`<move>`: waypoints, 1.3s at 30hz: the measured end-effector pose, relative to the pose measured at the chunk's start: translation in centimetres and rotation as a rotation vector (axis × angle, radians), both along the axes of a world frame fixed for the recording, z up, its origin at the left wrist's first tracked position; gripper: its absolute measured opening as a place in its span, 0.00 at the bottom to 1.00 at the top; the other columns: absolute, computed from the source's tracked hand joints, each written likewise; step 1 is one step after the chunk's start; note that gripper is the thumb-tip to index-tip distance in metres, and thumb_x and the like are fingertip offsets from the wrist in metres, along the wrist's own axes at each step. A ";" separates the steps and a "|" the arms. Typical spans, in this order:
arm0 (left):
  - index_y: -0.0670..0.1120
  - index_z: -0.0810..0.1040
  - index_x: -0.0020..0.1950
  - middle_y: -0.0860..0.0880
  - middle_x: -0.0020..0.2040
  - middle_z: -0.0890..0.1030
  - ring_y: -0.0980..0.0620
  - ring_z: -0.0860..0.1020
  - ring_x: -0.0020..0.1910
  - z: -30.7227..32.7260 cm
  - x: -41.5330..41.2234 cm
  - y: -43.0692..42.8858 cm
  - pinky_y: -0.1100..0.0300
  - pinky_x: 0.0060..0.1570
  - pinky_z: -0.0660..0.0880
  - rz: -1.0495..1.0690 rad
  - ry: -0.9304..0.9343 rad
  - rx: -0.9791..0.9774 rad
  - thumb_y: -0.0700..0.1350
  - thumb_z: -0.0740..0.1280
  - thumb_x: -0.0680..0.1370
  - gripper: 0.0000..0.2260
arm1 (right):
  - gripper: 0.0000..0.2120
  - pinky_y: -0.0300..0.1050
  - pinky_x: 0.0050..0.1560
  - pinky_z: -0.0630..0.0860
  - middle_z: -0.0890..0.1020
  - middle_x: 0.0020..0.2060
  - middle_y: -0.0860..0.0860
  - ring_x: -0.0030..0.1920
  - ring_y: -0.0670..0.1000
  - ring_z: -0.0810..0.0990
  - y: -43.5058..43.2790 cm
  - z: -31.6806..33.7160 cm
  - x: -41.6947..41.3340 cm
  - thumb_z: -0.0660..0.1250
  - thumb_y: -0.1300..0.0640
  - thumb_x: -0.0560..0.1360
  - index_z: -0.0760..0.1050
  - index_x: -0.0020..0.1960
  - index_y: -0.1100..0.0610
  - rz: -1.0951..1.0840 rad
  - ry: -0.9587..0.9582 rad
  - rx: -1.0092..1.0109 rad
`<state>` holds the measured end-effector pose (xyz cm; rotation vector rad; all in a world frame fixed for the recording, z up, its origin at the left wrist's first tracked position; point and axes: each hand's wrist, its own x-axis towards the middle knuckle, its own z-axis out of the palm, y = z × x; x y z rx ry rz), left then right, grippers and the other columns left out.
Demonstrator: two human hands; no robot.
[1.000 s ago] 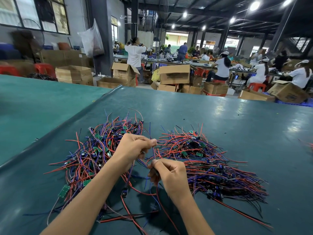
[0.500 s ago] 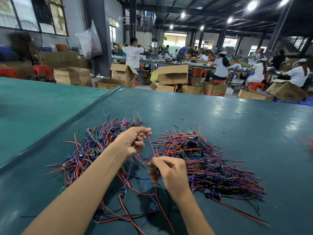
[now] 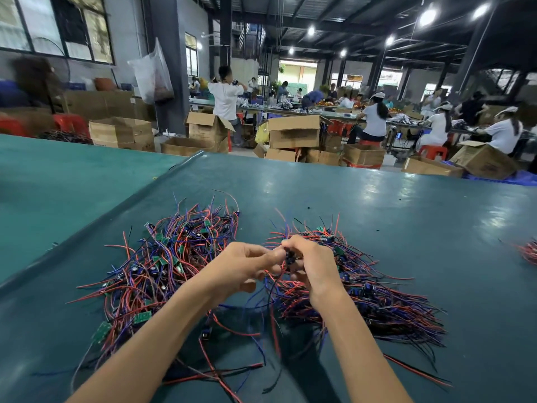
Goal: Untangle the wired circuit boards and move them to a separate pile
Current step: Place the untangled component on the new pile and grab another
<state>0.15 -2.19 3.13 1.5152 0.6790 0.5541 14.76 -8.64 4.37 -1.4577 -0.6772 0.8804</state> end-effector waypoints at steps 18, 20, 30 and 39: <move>0.46 0.85 0.42 0.48 0.38 0.80 0.54 0.74 0.33 -2.5 0.9 -0.1 0.61 0.35 0.69 0.175 -0.145 -0.180 0.49 0.69 0.79 0.10 | 0.17 0.41 0.32 0.77 0.84 0.37 0.55 0.33 0.50 0.80 -3.7 -4.5 -2.6 0.65 0.50 0.82 0.85 0.43 0.59 0.338 0.101 0.066; 0.47 0.86 0.40 0.47 0.41 0.83 0.53 0.78 0.34 -3.4 0.8 -0.2 0.62 0.37 0.73 0.149 -0.151 -0.215 0.50 0.69 0.79 0.12 | 0.13 0.41 0.32 0.78 0.82 0.37 0.55 0.33 0.51 0.79 -3.4 -5.0 -3.3 0.63 0.54 0.83 0.82 0.48 0.61 0.310 0.089 0.084; 0.41 0.83 0.47 0.44 0.38 0.81 0.51 0.79 0.32 -5.1 0.0 -0.1 0.61 0.33 0.76 0.108 -0.238 -0.247 0.49 0.69 0.79 0.12 | 0.10 0.41 0.30 0.76 0.86 0.44 0.55 0.42 0.54 0.83 -2.1 -5.7 -3.8 0.63 0.56 0.83 0.81 0.49 0.57 0.305 0.047 0.033; 0.37 0.82 0.44 0.44 0.30 0.77 0.52 0.73 0.25 -3.2 0.5 0.6 0.62 0.28 0.71 0.097 -0.145 -0.196 0.47 0.65 0.83 0.15 | 0.12 0.44 0.28 0.79 0.80 0.31 0.56 0.28 0.53 0.80 -2.3 -4.3 -3.3 0.63 0.59 0.83 0.78 0.43 0.63 0.265 0.072 0.010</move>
